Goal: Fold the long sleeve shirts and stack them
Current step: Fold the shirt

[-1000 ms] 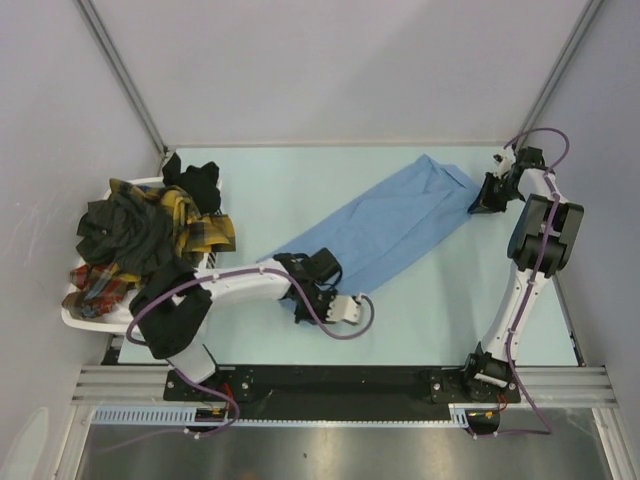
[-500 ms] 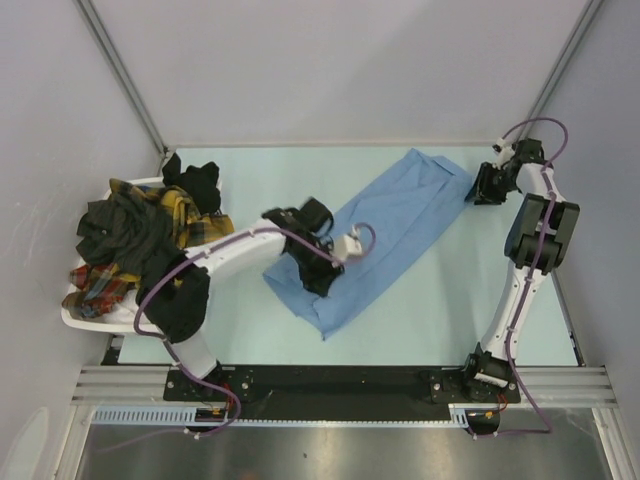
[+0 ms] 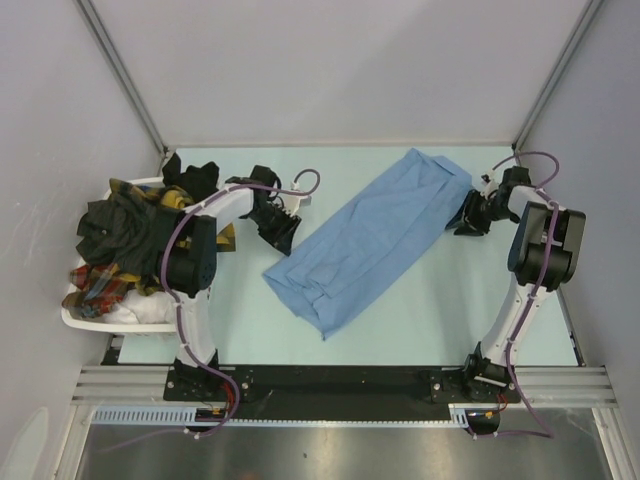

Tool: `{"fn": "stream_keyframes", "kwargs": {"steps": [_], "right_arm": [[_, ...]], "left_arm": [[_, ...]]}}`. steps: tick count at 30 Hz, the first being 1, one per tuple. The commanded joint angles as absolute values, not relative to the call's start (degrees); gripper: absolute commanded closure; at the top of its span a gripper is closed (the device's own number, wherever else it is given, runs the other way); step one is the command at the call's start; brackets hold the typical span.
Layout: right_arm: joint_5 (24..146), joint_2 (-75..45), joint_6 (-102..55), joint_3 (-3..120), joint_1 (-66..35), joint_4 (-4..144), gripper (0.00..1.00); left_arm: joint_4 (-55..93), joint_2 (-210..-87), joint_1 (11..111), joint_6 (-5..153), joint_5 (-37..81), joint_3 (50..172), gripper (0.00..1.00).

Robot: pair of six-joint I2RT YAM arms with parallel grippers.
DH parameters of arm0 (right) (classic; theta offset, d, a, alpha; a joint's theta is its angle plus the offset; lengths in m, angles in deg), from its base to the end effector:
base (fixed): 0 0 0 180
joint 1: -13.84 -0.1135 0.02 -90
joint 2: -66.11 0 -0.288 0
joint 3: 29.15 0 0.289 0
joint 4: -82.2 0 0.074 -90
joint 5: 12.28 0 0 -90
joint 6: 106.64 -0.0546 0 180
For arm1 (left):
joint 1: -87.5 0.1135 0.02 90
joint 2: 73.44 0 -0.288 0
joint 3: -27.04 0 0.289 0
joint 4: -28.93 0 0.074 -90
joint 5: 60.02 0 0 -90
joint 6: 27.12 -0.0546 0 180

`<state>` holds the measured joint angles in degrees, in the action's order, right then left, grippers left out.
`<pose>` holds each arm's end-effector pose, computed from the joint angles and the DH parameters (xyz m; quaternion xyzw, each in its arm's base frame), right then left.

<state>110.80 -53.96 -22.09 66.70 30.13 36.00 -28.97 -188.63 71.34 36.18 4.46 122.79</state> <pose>0.4576 -0.1027 0.1314 0.1306 0.9368 0.2639 0.1888 0.4181 -0.1456 0.1577 0.3768 0.8934 -0.2087 0.1272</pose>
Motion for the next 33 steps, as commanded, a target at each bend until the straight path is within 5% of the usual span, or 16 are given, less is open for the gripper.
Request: {"fn": "stream_keyframes", "kwargs": {"steps": [1,4,6,8,18,27,33], "right_arm": [[110.9,-52.3,-24.4,62.8,29.9,39.3,0.58],[111.1,-52.2,-24.5,61.8,29.7,40.0,0.58],[110.9,-52.4,-24.5,61.8,29.6,40.4,0.59],[110.9,-52.7,-24.2,62.1,29.5,40.6,0.59],[112.3,-58.1,-21.3,68.4,27.6,39.2,0.61],[114.5,-61.4,-18.9,76.4,26.0,36.1,0.62],[115.2,-63.8,-19.4,77.1,25.4,35.9,0.67]], "left_arm": [[-30.1,-189.5,71.1,37.0,0.7,123.5,0.54],[-30.2,-190.1,71.2,37.4,-1.9,120.1,0.60],[-30.1,-189.5,71.2,37.4,-3.6,116.7,0.74],[-30.2,-187.9,71.2,37.8,-6.3,112.0,1.00],[-32.1,-177.1,67.1,41.1,-12.8,98.4,1.00],[-22.0,-174.9,71.0,47.1,-13.0,107.3,0.44],[-18.6,-190.1,68.3,52.9,-9.9,128.1,0.48]]}}
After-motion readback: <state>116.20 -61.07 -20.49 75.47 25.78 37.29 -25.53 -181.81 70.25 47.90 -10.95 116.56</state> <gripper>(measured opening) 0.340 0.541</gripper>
